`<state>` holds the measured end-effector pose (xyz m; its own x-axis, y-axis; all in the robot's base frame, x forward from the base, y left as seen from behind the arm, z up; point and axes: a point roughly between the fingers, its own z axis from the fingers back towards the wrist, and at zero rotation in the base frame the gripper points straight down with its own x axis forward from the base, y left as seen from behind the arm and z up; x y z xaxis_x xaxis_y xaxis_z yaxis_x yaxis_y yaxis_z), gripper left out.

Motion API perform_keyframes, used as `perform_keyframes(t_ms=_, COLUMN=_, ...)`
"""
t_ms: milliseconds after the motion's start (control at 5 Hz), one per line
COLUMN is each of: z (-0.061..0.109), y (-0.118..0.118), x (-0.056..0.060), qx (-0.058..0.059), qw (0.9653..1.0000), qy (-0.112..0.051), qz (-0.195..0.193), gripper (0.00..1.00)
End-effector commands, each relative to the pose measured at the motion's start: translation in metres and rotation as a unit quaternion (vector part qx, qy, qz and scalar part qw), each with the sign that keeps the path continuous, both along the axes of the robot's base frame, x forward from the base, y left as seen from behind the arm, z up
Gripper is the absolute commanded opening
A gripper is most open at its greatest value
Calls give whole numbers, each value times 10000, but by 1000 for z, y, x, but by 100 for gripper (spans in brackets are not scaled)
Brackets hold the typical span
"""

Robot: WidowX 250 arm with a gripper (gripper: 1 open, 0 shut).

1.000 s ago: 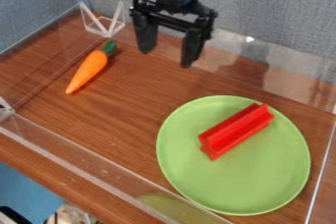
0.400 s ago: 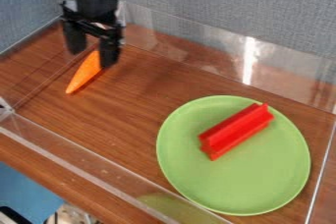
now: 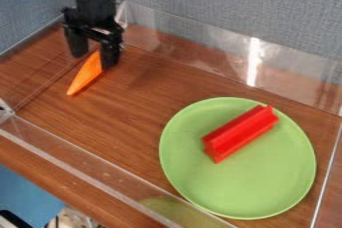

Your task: Put the carrot on the right side

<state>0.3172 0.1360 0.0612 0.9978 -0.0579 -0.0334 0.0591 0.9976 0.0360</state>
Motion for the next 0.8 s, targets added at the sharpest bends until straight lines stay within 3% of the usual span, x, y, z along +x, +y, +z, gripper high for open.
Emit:
perform_keyframes(t_ms=0, z=0, y=20, x=4, qx=77, qw=9991, qy=-323, qz=282, gripper=100)
perform_keyframes(t_ms=200, z=-19, y=32, x=-2, qx=29, qw=9982, qy=-308, qz=512, gripper=100)
perform_keyframes(t_ms=400, z=-24, y=39, x=-7, qx=56, qw=9971, qy=-314, qz=693, gripper=0)
perform_keyframes(t_ms=600, z=-16, y=29, x=-2, qx=147, qw=9981, qy=-364, qz=475, gripper=0)
